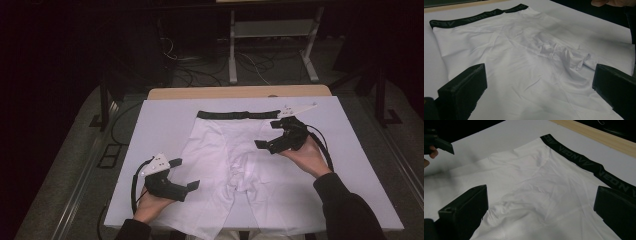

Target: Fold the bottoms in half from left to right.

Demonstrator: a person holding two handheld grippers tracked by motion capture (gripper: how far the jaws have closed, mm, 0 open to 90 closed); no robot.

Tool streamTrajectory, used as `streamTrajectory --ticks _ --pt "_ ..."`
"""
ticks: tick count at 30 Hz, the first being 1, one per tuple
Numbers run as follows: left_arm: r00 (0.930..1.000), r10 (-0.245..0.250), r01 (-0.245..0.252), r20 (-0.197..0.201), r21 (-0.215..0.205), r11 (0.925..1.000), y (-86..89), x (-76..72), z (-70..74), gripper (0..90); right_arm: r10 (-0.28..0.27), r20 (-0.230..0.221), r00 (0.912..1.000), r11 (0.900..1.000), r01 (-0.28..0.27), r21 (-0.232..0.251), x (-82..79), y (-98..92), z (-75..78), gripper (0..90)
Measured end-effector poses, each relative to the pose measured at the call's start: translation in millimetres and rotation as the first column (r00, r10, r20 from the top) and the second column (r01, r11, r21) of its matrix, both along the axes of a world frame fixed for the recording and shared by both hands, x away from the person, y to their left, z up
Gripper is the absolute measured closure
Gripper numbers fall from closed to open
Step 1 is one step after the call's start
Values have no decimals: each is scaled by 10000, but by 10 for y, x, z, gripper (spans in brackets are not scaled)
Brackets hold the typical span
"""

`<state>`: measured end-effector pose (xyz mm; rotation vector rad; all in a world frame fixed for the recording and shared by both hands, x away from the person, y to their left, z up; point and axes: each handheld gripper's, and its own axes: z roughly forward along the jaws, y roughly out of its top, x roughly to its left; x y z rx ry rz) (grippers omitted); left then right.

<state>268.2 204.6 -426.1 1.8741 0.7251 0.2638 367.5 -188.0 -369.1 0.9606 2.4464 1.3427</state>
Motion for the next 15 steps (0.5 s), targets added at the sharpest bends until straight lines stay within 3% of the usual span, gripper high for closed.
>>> streamTrajectory --ticks 15 --pt "10000 -28 28 16 -5 10000 3 0 1 0 195 -88 9998 9998 -195 6 152 166 54 0"
